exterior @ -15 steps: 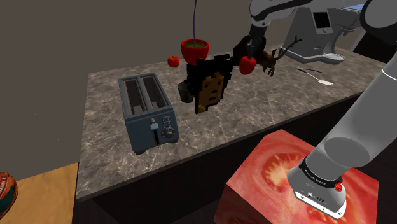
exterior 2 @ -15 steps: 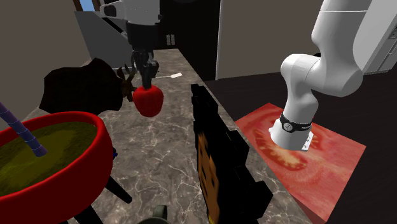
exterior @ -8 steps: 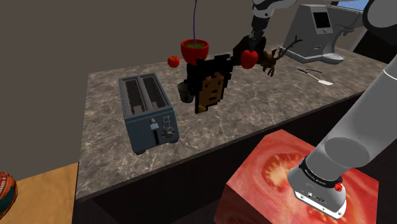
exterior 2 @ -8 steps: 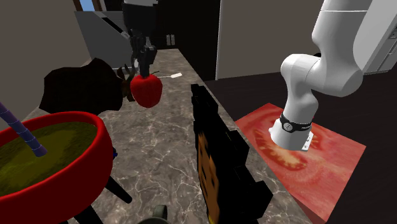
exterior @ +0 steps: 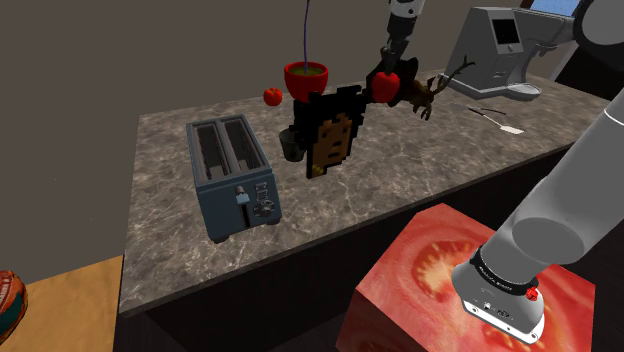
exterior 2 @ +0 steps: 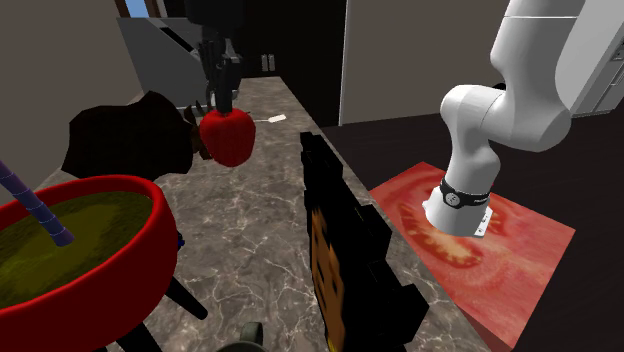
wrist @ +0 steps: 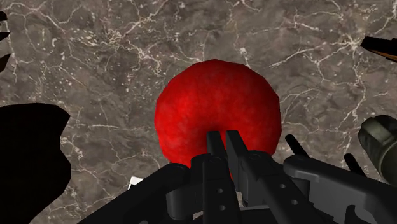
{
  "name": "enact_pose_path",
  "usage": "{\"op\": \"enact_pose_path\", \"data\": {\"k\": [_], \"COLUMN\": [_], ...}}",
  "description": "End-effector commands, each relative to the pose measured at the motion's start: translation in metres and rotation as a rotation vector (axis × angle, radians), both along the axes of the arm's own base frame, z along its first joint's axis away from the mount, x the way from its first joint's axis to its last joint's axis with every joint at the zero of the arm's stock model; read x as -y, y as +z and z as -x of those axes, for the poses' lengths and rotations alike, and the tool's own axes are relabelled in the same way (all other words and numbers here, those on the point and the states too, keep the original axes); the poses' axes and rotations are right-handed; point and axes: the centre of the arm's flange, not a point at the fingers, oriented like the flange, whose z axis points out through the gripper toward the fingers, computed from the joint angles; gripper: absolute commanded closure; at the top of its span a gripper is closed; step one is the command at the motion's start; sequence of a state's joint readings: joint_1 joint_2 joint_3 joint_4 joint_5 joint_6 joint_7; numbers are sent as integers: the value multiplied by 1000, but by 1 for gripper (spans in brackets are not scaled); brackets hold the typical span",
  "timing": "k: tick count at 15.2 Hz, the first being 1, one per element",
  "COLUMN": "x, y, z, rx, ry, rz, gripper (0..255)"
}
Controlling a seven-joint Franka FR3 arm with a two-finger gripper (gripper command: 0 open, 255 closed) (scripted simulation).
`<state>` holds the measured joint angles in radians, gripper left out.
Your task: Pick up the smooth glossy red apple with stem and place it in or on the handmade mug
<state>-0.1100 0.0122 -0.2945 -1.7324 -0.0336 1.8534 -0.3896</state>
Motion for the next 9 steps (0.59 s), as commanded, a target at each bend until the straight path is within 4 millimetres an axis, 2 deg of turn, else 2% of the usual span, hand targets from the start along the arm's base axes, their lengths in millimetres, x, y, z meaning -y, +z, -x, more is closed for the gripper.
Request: {"op": "enact_pose_path", "data": {"k": [1, 9], "x": [-22, -117], "y": [6, 24], "z": [-11, -53], "rx": [0, 0], "ry": [-1, -1], "rz": [0, 0], "gripper": [255, 255]}}
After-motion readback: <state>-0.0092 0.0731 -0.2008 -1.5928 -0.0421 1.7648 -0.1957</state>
